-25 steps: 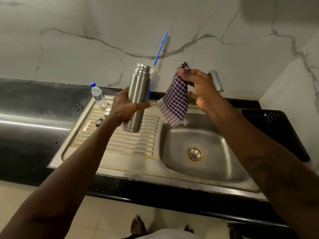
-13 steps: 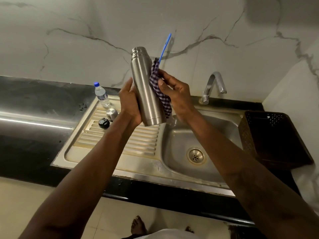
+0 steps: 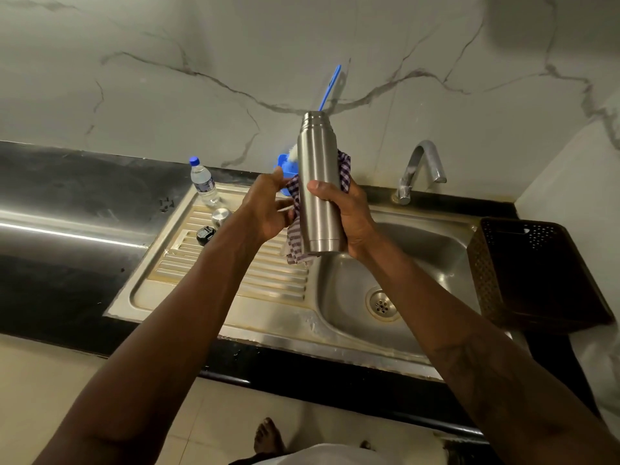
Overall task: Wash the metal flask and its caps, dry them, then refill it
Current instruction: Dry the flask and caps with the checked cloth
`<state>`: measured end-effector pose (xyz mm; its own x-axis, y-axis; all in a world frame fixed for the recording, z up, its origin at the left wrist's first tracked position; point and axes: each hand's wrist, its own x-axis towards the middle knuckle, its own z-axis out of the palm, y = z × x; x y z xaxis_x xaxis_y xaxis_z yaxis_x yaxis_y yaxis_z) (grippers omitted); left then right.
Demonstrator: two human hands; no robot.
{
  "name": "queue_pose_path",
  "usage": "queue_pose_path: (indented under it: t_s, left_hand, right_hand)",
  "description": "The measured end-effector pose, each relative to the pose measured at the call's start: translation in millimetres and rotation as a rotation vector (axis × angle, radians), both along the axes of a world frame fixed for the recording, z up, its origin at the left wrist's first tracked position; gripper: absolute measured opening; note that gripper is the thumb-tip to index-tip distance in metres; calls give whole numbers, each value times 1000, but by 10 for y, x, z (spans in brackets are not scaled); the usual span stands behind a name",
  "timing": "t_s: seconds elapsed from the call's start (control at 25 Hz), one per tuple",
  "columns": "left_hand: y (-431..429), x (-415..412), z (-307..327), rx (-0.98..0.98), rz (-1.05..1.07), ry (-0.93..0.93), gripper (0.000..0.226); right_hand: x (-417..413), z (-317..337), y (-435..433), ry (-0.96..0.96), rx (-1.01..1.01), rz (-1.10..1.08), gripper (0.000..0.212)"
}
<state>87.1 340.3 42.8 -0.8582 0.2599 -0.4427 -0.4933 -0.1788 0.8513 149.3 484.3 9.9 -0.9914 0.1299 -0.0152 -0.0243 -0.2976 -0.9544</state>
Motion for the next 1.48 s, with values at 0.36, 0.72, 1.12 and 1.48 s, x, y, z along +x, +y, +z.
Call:
queue_pose_path:
  t_s: [0.36, 0.72, 1.12, 1.48]
  left_hand:
    - [47, 176, -258, -285, 127, 114, 60]
    - [108, 26, -197, 4, -44, 202, 113]
    - [143, 332, 12, -62, -158, 167, 50]
    - [79, 243, -42, 315, 106, 208, 80]
  right_hand:
    - [76, 188, -50, 8, -312, 65, 49]
    - [43, 143, -178, -9, -209, 9, 72]
    - [-60, 281, -228, -62, 62, -395, 31]
    - [14, 258, -311, 179, 682, 9, 78]
